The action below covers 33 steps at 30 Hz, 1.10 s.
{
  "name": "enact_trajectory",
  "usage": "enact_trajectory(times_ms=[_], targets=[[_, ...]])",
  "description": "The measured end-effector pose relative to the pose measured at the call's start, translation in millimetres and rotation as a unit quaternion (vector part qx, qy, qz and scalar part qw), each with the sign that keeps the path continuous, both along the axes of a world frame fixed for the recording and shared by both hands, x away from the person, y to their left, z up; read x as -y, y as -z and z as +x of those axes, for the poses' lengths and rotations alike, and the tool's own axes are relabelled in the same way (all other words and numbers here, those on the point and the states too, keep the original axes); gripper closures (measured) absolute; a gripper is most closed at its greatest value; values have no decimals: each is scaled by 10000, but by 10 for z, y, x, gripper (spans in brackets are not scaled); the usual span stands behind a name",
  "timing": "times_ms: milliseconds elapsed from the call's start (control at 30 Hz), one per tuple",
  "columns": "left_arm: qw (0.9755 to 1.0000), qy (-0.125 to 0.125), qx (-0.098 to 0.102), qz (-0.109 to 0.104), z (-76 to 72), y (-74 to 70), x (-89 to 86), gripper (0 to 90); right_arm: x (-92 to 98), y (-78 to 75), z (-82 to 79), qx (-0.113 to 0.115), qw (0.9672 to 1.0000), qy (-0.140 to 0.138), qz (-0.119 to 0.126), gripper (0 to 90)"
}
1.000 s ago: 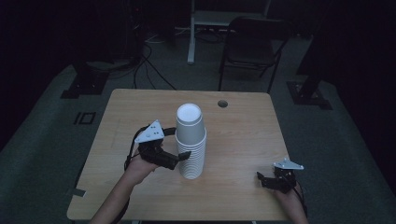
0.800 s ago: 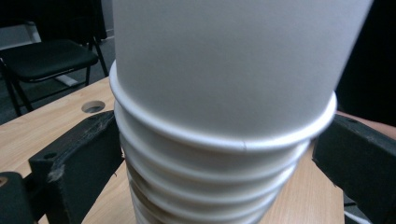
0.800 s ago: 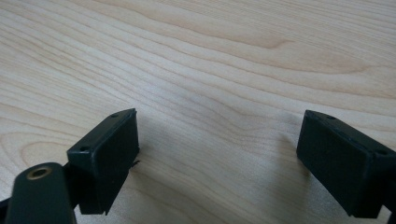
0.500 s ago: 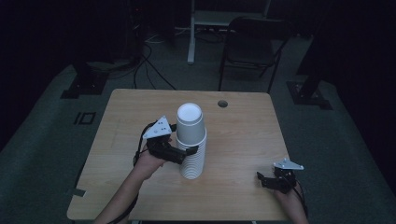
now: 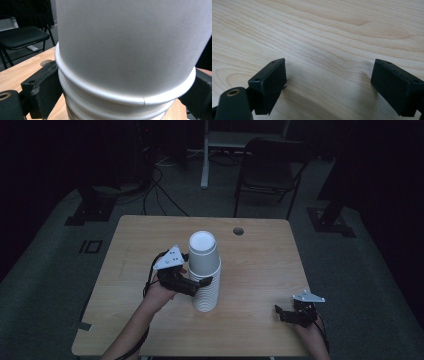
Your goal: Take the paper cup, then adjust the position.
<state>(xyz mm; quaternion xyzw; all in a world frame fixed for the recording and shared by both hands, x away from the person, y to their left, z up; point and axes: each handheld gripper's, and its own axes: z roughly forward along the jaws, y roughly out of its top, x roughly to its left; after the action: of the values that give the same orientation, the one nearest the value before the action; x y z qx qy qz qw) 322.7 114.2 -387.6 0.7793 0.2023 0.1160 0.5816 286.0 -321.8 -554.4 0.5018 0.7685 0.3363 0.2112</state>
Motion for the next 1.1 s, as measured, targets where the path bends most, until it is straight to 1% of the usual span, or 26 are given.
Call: enact_trajectory(times_ms=[67,100,167,233,300,367,433,500,533,567,600,633,667,700,733,800,900,967,1000,1033,1100], targets=[[10000,1,3,-1,0,0,-1,52,-2,1,0,-3,10000,-45,9,117],[10000,2,3,-3,0,1,0,52,-2,0,0,-5,10000,10,4,116],[10000,13,2,27,3,-5,-2,52,8,-2,2,-15,9999,61,91,113],[10000,15,-1,28,6,-6,1,52,29,-5,4,-27,9998,41,186,113],[10000,23,0,33,6,-7,-2,52,38,-18,1,-57,9997,12,243,114],[10000,29,-8,40,8,-9,-2,52,34,-44,-7,-42,9996,-22,268,113],[10000,29,-23,61,11,-14,1,52,20,-83,-13,-58,9993,-125,350,113],[10000,29,-28,64,12,-15,2,52,-12,-139,-24,-56,9994,-158,292,113],[10000,30,-33,65,12,-16,1,52,-12,-139,-24,-56,9994,-158,292,113],[10000,28,-44,59,9,-15,1,52,-28,-202,-26,-95,9988,-257,394,110],[10000,28,-44,59,9,-15,1,52,-28,-202,-26,-95,9988,-257,394,110],[10000,25,-60,62,7,-18,1,52,-42,-276,-27,-67,9978,-388,526,108],[10000,22,-59,65,8,-19,2,52,-54,-315,-27,-52,9975,-433,554,108],[10000,22,-59,65,8,-19,2,53,-70,-354,-24,-19,9975,-464,524,109],[9999,28,-67,113,11,-27,0,53,-85,-394,-22,-17,9973,-519,525,108],[9999,17,-86,121,9,-32,6,53,-111,-479,-18,68,9966,-580,586,109],[9999,15,-89,111,7,-30,5,53,-144,-613,-15,209,9944,-712,748,104],[9999,15,-81,102,8,-28,4,53,-170,-693,-10,279,9934,-813,765,102],[9999,18,-78,117,10,-29,4,53,-182,-730,-8,330,9924,-847,826,101],[9999,15,-81,108,10,-29,5,53,-192,-769,-8,365,9907,-915,936,101],[9999,15,-80,105,10,-28,5,53,-223,-844,-16,464,9885,-1027,1004,100]])
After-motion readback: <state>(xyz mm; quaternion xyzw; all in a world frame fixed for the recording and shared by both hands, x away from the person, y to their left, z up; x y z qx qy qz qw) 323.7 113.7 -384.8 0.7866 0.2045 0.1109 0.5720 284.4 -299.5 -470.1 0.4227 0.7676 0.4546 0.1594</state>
